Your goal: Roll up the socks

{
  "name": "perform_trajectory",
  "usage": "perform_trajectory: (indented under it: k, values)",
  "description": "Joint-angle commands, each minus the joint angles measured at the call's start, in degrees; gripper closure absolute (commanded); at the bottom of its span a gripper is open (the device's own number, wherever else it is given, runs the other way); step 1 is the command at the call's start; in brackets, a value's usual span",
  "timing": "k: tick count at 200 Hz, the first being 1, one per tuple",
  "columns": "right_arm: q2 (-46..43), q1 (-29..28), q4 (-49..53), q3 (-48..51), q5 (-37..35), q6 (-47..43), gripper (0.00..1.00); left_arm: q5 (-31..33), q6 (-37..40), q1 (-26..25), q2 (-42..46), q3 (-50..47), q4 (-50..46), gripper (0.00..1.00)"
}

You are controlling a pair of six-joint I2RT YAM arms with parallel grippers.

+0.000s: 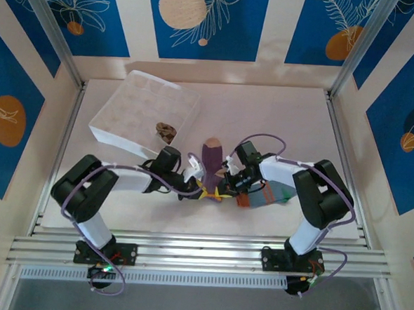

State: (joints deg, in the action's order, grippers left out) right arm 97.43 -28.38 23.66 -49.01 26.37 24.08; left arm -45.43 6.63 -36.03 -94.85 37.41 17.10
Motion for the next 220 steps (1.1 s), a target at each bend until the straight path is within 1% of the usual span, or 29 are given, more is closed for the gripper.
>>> perform_trajectory:
  k: [1,17,39,51,71,86,107,121,159,208,220]
  values:
    - [3.5,1.97,8.76,-1.92,-2.57,-1.27,0.99,-0.18,12.29,-0.51,5.76,-1.89,0.76,0.88]
    - [4.91,1.99,10.7,-3.71,-2.22,-2.32,0.99,3.83,18.36,-1.72,8.17,-2.5,-0.87,0.85]
    - [5.66,1.82,12.17,-5.27,-2.03,-3.43,0.99,8.49,23.68,-2.88,9.9,-2.52,-3.03,0.8]
    - [5.5,1.67,12.59,-5.85,-2.12,-3.92,0.98,9.98,24.88,-3.23,10.27,-2.28,-3.76,0.77]
    - [5.42,1.23,13.14,-6.48,-2.33,-4.45,0.98,10.42,26.09,-3.71,10.3,-2.05,-4.16,0.71]
    - [5.84,0.93,13.46,-6.95,-2.29,-4.97,0.98,11.47,27.0,-4.47,9.84,-1.6,-4.59,0.7]
    - [5.87,-0.06,13.52,-7.31,-2.64,-5.79,0.98,12.29,25.98,-5.39,7.97,0.74,-6.47,0.66]
    - [5.68,-0.8,13.61,-7.71,-3.01,-6.36,0.98,11.67,24.75,-5.67,6.43,2.32,-7.07,0.64]
    - [4.08,-3.16,13.32,-8.3,-6.19,-7.61,0.98,9.73,21.51,-5.65,3.17,3.19,-2.99,0.6]
    - [1.4,-3.45,11.51,-6.64,-6.17,-7.99,0.98,9.06,18.86,-5.72,-1.39,3.73,-1.34,0.6]
    - [0.83,-3.57,11.06,-6.28,-5.85,-8.22,0.98,8.58,17.72,-5.69,-2.12,3.46,-0.73,0.63]
